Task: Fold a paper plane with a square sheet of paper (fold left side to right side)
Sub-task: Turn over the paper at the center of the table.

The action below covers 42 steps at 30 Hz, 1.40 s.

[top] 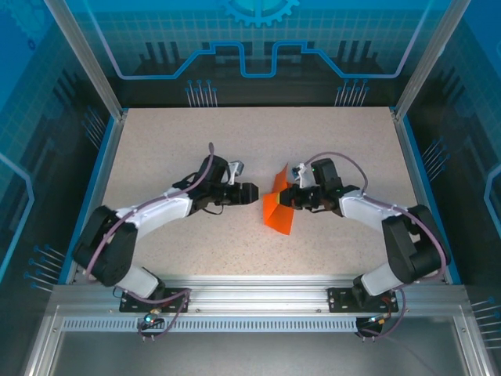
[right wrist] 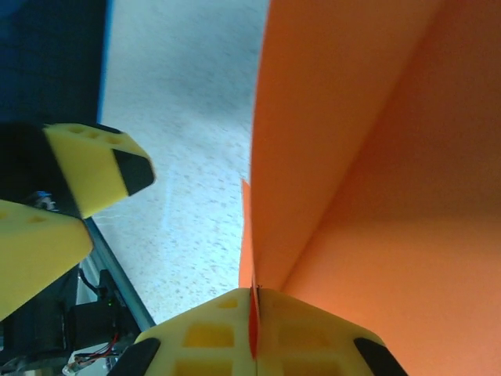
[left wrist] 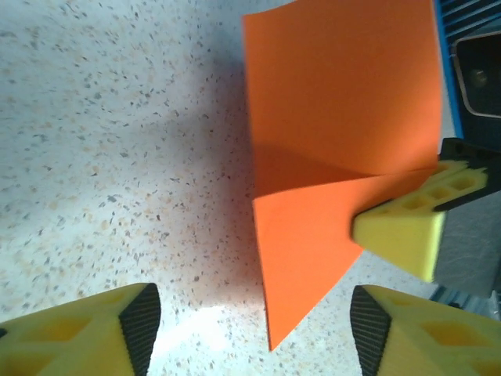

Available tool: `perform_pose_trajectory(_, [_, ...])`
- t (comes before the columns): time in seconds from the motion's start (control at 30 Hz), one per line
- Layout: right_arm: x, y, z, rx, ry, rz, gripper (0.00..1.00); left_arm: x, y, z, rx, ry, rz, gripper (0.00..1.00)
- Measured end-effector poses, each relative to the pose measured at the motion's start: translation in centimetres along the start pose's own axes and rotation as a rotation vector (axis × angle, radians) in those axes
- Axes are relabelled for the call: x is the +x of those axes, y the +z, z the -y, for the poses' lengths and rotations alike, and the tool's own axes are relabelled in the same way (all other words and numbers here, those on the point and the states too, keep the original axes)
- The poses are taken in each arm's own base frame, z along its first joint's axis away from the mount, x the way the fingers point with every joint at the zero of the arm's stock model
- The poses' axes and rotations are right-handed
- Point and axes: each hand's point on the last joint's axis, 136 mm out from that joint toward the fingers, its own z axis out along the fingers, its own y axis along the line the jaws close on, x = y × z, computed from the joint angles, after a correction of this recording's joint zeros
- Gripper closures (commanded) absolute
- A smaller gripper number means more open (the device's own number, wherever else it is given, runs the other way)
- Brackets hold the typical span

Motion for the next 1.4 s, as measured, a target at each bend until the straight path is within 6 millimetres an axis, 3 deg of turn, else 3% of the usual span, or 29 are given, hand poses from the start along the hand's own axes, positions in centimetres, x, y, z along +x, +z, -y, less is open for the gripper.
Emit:
perform_pose_trajectory(0.17, [-2.7,-3.7,-4.8,-0.103,-0.16,0.104,0.92,-0.5,-3.9,2.3,0.09,0.03,0.119,0.02])
perform_pose_trajectory(0.43, [-4.5,-8.1,-11.9,-0.287,-0.339,0.163,0.92,-2.5,-10.2,9.3,0.374,0.145,0.304,0.01])
perform_pose_trajectory(0.67, [-3.5,-9.9,-16.2,-0.41,-0.429,0.158,0.91,-2.5,-10.9,11.3,0.485,0.148,0.288,0.02])
perform_pose_trajectory(0.83, [-2.4,-10.0,-18.1,-0.467,-0.462,0.136,0.91,-2.2,-10.8,12.5,0.538,0.158,0.259,0.1])
perform_pose_trajectory(1.03, [-2.4,-10.3,-19.3,-0.503,-0.47,0.148,0.9,-1.9,-11.2,14.9,0.592,0.202,0.239,0.3])
perform_pose_trajectory(1.4, [-2.3,-9.8,-18.6,-0.501,-0.448,0.149,0.86,-1.9,-11.1,14.9,0.58,0.198,0.234,0.62])
